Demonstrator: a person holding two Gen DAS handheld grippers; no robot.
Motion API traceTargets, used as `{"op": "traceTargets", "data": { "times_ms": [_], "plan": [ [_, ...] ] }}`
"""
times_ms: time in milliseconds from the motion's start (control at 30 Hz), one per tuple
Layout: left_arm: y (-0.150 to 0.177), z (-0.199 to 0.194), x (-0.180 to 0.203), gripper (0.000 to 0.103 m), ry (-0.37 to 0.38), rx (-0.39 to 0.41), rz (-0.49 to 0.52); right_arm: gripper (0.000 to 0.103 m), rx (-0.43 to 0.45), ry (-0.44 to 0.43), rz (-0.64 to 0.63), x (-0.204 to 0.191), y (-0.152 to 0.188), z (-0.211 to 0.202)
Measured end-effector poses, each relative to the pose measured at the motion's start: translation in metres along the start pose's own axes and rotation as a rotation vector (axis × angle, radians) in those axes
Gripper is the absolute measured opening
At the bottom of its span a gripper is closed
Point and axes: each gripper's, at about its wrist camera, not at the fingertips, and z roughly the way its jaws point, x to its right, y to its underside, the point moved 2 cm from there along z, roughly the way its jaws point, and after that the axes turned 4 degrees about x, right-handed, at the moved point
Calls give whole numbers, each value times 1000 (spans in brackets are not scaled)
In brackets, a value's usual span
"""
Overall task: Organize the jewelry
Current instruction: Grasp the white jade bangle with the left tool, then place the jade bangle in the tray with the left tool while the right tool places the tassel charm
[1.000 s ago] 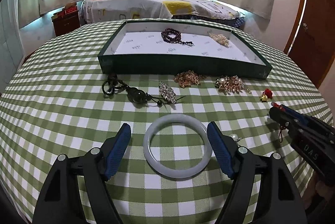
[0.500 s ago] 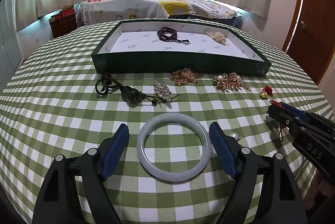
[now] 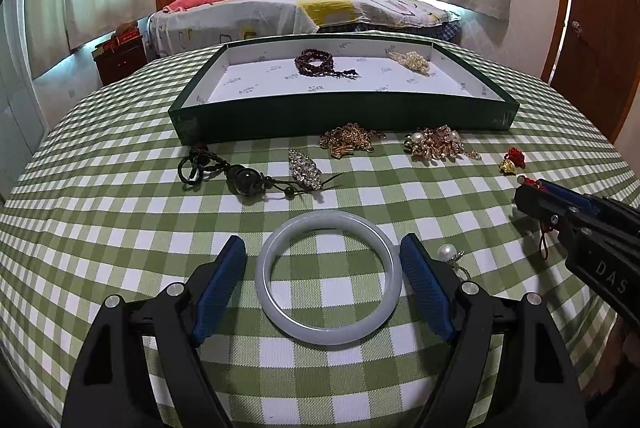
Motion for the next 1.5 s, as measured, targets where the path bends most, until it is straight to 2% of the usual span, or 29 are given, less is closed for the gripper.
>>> {"op": "traceTargets", "data": {
  "times_ms": [67, 133, 600, 967, 1200, 1500],
  "plan": [
    [0, -1, -2, 76, 5, 2, -5, 22, 1, 0, 0, 0, 0, 0],
    [0, -2, -2, 68, 0, 5, -7, 22, 1, 0, 1, 0, 0, 0],
    [0, -6, -3, 68, 7, 10, -4, 22, 7, -2, -6, -4, -1, -1],
    [-20, -24, -4, 68, -3, 71, 8, 22, 42, -14, -8, -5, -11, -9],
    [-52, -34, -9, 68, 4, 129, -8, 22, 93, -43, -8, -11, -40, -17],
    [-118, -11, -25, 68, 3, 194, -35, 22, 182, -82, 6, -12, -118, 8]
  ]
}}
